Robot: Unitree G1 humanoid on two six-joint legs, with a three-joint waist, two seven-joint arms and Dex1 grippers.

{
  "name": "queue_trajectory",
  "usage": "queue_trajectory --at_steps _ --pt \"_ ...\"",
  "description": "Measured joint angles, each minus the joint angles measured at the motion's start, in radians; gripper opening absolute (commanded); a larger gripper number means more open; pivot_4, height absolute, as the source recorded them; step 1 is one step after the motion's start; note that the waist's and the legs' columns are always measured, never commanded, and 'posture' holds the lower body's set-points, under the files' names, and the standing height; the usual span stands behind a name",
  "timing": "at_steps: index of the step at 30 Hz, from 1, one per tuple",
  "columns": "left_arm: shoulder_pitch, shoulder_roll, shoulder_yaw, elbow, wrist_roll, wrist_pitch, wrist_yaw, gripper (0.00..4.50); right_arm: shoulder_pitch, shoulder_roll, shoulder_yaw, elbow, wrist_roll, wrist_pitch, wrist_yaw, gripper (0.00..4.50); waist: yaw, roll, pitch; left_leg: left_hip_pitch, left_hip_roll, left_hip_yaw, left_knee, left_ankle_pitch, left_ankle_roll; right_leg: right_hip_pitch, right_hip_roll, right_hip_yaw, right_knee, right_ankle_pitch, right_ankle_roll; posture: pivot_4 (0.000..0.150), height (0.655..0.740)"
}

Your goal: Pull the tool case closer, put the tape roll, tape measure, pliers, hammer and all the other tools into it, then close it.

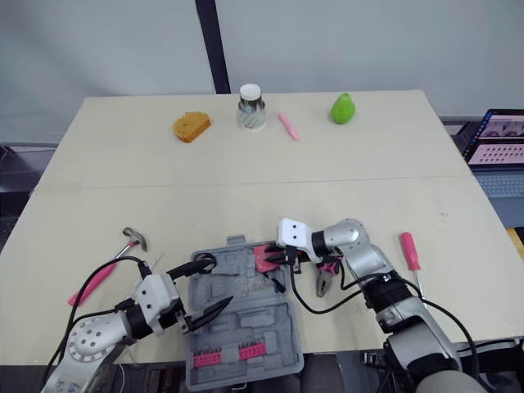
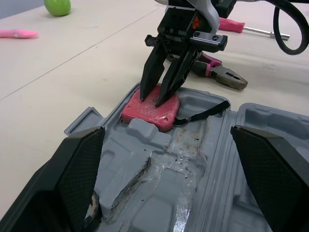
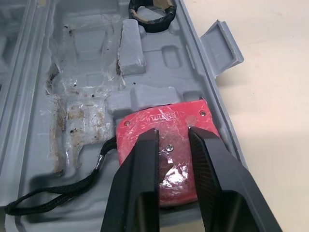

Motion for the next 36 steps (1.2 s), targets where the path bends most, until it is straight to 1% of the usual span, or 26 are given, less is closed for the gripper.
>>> queue_trajectory --at_steps 5,11,21,27,30,31,35,36 --pt "-0.001 0.002 0.001 0.000 -0.006 0.005 -0.004 4.50 -0.019 0.023 -0.001 0.027 0.002 0.054 0.000 1.03 0.001 0.000 -0.007 0.000 0.000 0.000 0.000 0.000 0.000 0.000 0.000 0.000 0.000 0.000 0.000 0.150 0.7400" --pt "-0.007 0.017 0.003 0.000 -0.007 0.007 -0.012 4.50 -0.017 0.025 -0.001 0.048 0.002 0.042 0.000 1.03 0.001 0.001 -0.018 0.001 0.000 0.000 -0.001 -0.001 -0.001 0.000 0.000 0.000 -0.001 0.000 0.000 0.150 0.7400" --pt "-0.015 0.025 0.010 0.000 -0.008 0.011 -0.014 4.50 0.005 0.023 -0.002 0.063 0.002 -0.032 -0.014 1.03 0.001 0.000 -0.020 0.001 0.000 0.000 -0.001 -0.001 -0.001 0.001 0.000 0.000 -0.001 0.000 0.000 0.150 0.7400" --pt "-0.018 0.027 0.010 0.000 -0.008 0.024 -0.007 4.50 0.024 0.027 -0.037 0.046 0.045 0.003 -0.004 1.03 0.003 0.000 -0.020 0.000 0.000 -0.001 -0.001 -0.001 0.000 0.001 0.000 0.000 -0.002 0.000 0.000 0.150 0.7400" --pt "-0.032 0.018 0.023 -0.001 -0.034 0.065 0.012 4.50 0.053 0.025 -0.061 -0.017 0.096 0.094 0.006 1.03 0.004 0.001 -0.020 -0.001 0.000 -0.001 -0.001 -0.001 0.000 0.000 0.000 0.000 -0.002 0.000 0.000 0.150 0.7400" --pt "-0.041 0.018 0.041 -0.003 -0.059 0.092 0.016 4.50 0.074 0.016 -0.080 -0.064 0.130 0.144 0.008 1.03 0.005 0.001 -0.019 -0.002 0.000 -0.001 -0.001 -0.001 0.000 -0.001 0.000 -0.001 -0.002 0.000 0.000 0.150 0.7400" --pt "-0.061 0.054 0.170 -0.004 -0.157 0.193 0.026 4.50 0.136 -0.072 -0.204 -0.223 0.236 0.243 0.000 1.03 0.006 0.002 -0.019 -0.003 0.000 -0.001 -0.001 -0.001 0.000 -0.002 0.000 -0.001 -0.002 0.000 0.000 0.150 0.7400" --pt "-0.055 0.076 0.219 0.000 -0.178 0.214 0.026 4.50 0.148 -0.109 -0.241 -0.237 0.250 0.256 -0.002 1.26 0.006 0.002 -0.019 -0.003 0.000 -0.001 -0.001 -0.001 0.000 -0.001 0.000 -0.001 -0.003 0.000 0.000 0.150 0.7400"
